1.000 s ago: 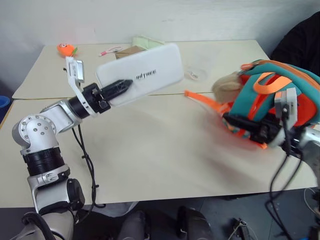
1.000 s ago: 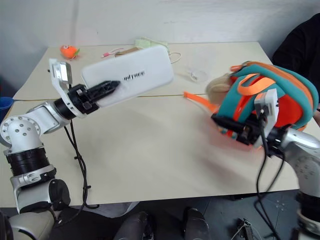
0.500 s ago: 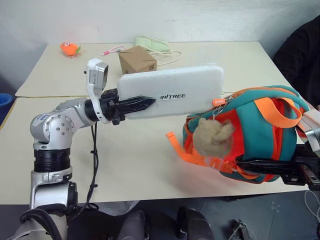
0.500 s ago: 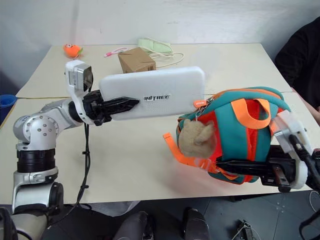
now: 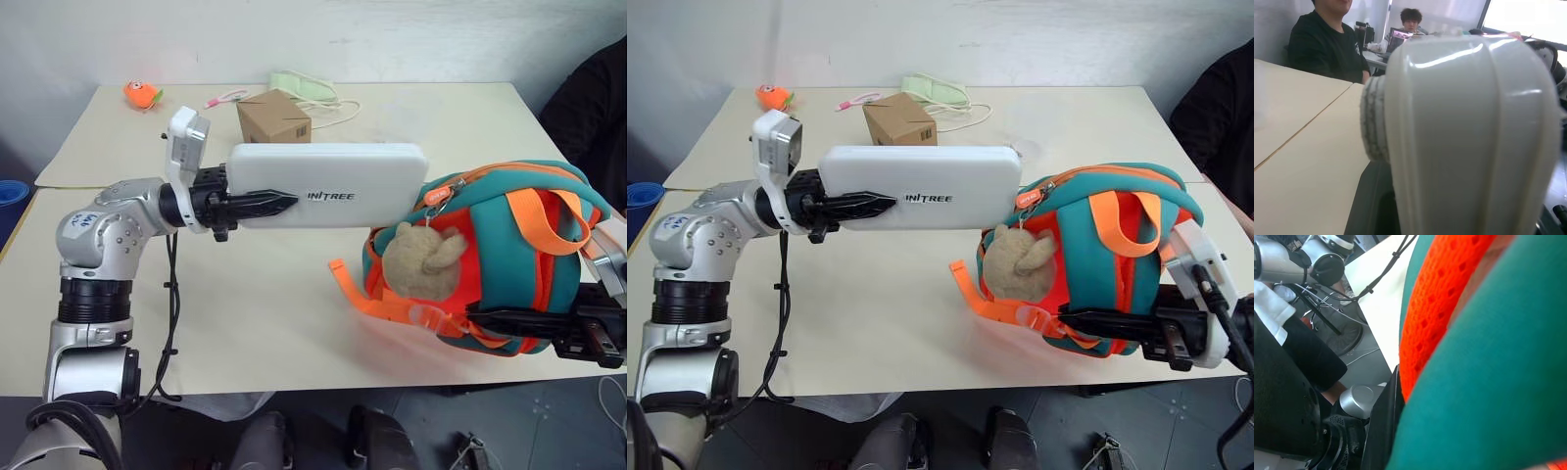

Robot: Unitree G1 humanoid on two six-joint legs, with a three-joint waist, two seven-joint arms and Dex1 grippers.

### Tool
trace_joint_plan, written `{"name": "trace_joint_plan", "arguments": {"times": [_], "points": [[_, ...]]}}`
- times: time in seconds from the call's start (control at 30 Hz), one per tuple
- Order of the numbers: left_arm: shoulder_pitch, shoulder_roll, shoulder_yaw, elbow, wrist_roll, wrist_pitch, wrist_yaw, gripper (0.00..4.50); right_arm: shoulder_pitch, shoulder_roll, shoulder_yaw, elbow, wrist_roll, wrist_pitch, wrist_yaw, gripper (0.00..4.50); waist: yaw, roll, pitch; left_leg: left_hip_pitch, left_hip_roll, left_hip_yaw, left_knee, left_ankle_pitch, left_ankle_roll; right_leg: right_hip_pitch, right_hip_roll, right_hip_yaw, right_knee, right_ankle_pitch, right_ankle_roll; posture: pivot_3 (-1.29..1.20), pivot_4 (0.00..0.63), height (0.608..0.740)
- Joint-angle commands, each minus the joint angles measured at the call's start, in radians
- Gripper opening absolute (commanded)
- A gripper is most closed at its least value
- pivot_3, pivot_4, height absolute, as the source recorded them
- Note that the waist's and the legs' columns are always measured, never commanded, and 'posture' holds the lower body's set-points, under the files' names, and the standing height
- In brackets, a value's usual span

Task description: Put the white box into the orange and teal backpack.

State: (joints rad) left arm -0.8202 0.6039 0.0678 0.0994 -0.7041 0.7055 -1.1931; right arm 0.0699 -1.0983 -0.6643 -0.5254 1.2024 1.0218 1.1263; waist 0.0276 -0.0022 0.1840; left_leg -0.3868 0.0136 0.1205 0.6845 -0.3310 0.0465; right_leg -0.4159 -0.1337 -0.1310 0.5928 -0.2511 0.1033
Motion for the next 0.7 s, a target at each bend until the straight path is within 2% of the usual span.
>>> {"name": "trace_joint_plan", "arguments": {"times": [0.03, 0.43, 0.6, 0.7], "points": [[-0.028, -0.013, -0.029, -0.013, 0.042, -0.067, -0.015, 1.19, 0.001, -0.028, -0.027, 0.004, 0.003, -0.007, 0.034, 0.03, 0.000, 0.000, 0.000, 0.000, 0.000, 0.000, 0.000, 0.000, 0.000, 0.000, 0.000, 0.000, 0.000, 0.000, 0.000, 0.00, 0.150, 0.740], [-0.090, 0.003, -0.166, 0.039, 0.214, -0.289, -0.184, 1.19, -0.066, -0.055, 0.091, 0.081, -0.110, -0.065, 0.093, 0.03, -0.001, 0.000, 0.000, 0.000, 0.000, -0.001, 0.001, 0.000, 0.000, 0.000, 0.000, -0.001, 0.000, 0.000, 0.000, 0.00, 0.150, 0.740], [-0.171, -0.078, -0.181, 0.133, 0.291, -0.418, -0.141, 1.19, -0.087, -0.049, 0.117, 0.082, -0.129, -0.068, 0.093, 0.03, 0.006, 0.000, 0.000, 0.000, 0.000, -0.002, 0.002, 0.000, 0.001, 0.002, -0.001, -0.002, 0.000, 0.000, 0.000, 0.00, 0.150, 0.740], [-0.222, -0.118, -0.123, 0.210, 0.262, -0.383, -0.093, 1.19, -0.084, -0.049, 0.112, 0.076, -0.136, -0.064, 0.095, 0.03, 0.008, 0.000, 0.000, -0.001, 0.000, -0.002, 0.005, -0.001, 0.002, 0.002, -0.001, -0.002, 0.000, 0.001, 0.001, 0.00, 0.150, 0.740]]}}
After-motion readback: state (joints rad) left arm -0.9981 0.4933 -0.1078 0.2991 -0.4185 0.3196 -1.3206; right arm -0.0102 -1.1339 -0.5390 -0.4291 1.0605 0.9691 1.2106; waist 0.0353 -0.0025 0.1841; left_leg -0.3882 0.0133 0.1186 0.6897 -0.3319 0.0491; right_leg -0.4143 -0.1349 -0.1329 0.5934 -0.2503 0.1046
